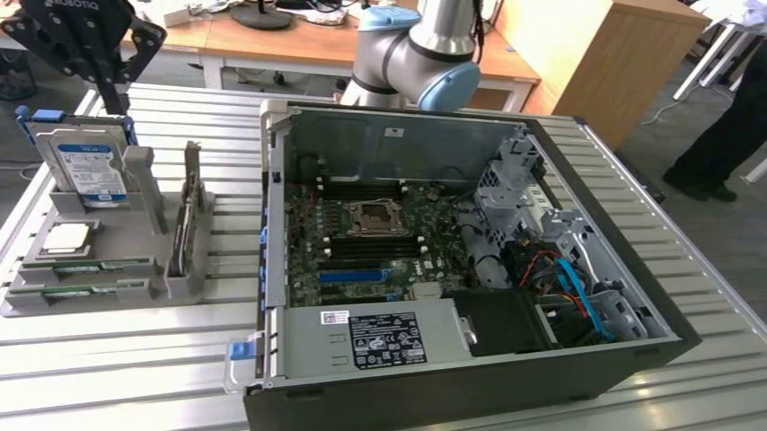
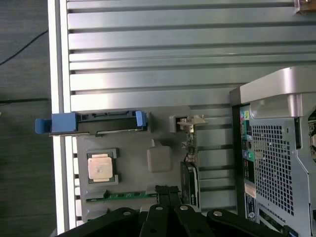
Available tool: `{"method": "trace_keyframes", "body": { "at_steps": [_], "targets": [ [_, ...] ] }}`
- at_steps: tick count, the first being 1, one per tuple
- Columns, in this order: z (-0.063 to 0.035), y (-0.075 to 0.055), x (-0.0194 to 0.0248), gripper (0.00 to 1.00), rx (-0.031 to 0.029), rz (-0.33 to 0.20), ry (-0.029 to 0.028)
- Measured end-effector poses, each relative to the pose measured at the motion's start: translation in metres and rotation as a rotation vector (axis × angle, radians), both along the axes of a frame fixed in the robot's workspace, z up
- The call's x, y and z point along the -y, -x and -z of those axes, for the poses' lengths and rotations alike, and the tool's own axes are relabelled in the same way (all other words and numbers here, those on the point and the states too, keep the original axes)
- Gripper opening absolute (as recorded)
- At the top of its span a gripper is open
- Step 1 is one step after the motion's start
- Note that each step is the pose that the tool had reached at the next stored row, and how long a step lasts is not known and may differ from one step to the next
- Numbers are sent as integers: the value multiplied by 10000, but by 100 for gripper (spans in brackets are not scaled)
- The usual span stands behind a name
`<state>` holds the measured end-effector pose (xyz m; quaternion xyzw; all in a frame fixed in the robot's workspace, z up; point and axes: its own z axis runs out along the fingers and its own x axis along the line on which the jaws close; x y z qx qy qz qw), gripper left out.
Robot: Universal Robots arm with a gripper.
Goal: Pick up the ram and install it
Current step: 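Reach for the ram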
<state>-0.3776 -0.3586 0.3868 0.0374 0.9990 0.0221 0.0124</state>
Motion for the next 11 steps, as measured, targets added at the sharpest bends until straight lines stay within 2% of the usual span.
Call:
{"method": "trace_keyframes", "body": {
  "at_steps": [11],
  "targets": [
    [5, 288, -4, 11, 1, 0, -1]
  ]
}}
